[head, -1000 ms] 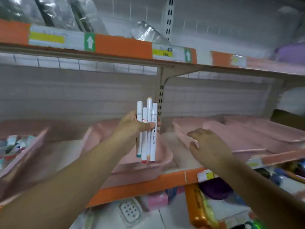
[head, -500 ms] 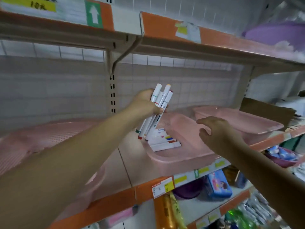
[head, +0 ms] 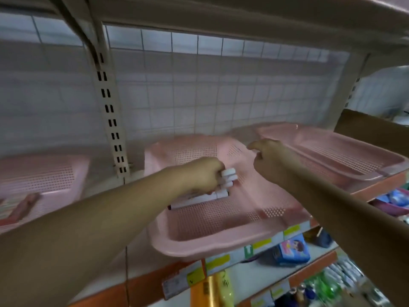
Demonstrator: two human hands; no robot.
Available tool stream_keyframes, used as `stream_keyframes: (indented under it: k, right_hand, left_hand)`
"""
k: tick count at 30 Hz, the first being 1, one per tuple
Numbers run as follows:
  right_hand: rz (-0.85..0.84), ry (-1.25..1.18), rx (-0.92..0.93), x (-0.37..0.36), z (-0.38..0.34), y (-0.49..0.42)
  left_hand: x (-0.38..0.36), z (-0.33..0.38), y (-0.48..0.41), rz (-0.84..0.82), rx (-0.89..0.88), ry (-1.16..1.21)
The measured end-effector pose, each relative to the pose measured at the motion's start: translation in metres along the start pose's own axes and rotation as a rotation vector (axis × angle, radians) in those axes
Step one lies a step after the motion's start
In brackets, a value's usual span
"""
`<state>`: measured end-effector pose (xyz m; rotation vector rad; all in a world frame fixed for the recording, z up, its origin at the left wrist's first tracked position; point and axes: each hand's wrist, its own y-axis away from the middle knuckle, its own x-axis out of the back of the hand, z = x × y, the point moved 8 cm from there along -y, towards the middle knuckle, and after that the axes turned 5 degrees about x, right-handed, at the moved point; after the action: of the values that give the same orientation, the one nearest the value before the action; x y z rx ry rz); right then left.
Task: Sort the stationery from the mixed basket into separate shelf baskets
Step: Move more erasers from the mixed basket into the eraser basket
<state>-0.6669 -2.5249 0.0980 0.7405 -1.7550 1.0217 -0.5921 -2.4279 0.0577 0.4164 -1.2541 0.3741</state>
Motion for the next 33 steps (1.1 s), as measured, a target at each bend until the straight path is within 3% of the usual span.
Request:
stream_keyframes:
  k: [7, 19, 25, 33]
  right_hand:
    - [-0.119, -0.042, 0.125, -0.027, -0.005, -0.030]
    - [-0.175, -0.114, 0.289, -0.042, -0.019, -0.025]
    - [-0.198, -0.121, 0.297, -0.043, -0.018, -0.022]
    - [-0.209, -0.119, 0.287, -0.049, -0.014, -0.023]
  left_hand:
    - [-0.031, 0.000, -0.004, -0.019, 0.058, -0.223]
    - [-0.037, -0.013, 0.013, -0.167, 0.124, -0.292]
    - [-0.052, -0.013, 0.022, -0.213, 0.117, -0.342]
    - [-0.047, -0.017, 0.023, -0.151, 0.151, -0.610]
